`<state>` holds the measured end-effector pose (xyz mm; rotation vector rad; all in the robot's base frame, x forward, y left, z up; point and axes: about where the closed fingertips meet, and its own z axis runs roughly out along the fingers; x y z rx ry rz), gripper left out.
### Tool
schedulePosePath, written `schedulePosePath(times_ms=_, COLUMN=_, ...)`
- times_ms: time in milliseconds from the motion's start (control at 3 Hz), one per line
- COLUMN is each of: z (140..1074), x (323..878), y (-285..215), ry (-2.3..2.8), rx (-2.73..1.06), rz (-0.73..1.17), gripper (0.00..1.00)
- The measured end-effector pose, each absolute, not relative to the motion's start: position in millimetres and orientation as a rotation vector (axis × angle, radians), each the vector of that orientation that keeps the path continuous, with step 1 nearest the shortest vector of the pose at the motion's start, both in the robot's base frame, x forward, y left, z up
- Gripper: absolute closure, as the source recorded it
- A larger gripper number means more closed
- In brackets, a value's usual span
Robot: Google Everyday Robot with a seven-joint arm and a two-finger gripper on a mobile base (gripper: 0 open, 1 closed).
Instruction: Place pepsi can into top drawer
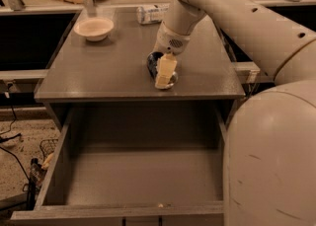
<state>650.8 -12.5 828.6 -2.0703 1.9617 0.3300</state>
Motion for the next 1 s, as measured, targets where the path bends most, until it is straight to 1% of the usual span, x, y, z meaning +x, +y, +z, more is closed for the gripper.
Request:
schedulePosePath(times_ms=333, z=829, x=651, y=-13, ry=1.962, rx=-2.070, rz=0.330, gripper=1.00)
schedulePosePath(times_ms=667, z=839, x=652, y=-20, ry=1.973, rx=-2.058, rz=0.308, gripper=1.00)
schedulePosePath(times_ms=1000, z=868, x=644, y=-35, ry=1.957, rx=-2.055, rz=0.245, gripper=1.00)
